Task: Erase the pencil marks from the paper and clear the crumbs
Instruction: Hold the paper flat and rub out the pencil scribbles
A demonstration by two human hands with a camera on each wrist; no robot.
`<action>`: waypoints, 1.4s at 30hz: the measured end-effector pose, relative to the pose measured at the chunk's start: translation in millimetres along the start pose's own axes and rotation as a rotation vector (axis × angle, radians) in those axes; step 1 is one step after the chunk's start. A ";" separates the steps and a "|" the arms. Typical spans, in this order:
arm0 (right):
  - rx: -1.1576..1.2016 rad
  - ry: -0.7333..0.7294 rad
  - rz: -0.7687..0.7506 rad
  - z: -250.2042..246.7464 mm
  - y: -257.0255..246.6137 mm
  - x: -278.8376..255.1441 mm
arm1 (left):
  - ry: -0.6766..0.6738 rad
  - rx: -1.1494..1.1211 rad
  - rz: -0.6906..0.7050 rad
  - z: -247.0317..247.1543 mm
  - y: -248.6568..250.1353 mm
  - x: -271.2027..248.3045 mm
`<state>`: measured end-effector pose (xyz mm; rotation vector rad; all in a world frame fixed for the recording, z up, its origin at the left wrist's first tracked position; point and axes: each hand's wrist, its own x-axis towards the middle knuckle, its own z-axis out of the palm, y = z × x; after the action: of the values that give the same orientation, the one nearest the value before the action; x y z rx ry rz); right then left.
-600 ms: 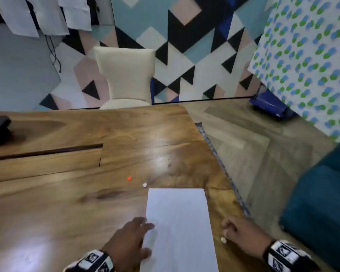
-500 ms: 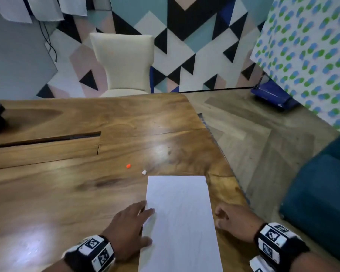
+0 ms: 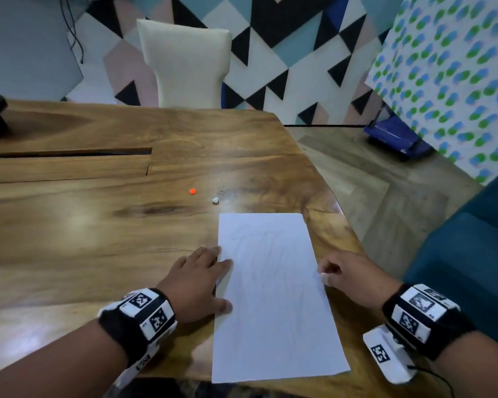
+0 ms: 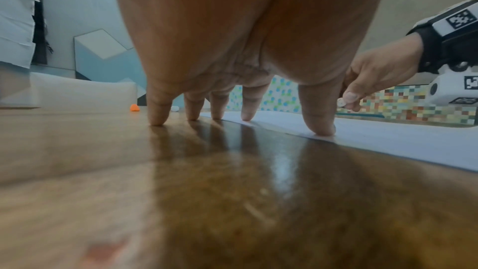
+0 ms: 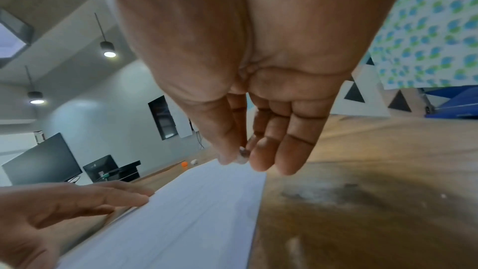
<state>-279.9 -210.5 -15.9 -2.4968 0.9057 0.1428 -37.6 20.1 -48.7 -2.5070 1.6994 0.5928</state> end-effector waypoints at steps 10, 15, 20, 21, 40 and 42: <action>0.150 -0.018 -0.077 6.8 -4.2 -30.2 | 0.014 0.031 0.045 -15.3 27.0 -13.9; 0.165 0.007 -0.080 11.9 -9.3 -24.8 | -0.008 0.087 0.194 -6.1 85.5 5.7; 0.089 -0.043 -0.169 10.7 -24.0 5.3 | -0.084 0.125 0.139 -5.9 88.1 26.3; 0.049 -0.043 -0.169 12.2 -27.2 13.1 | -0.105 0.130 0.134 -4.3 86.9 28.4; -0.185 -0.085 -0.201 19.1 -43.3 34.6 | -0.151 0.136 0.167 8.2 82.2 33.9; -0.199 -0.080 -0.204 21.9 -42.9 31.8 | -0.152 0.133 0.164 7.8 83.0 33.5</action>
<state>-226.9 -190.0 -26.1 -2.7280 0.6263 0.2747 -104.1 -40.1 -53.6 -2.1893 1.8328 0.6412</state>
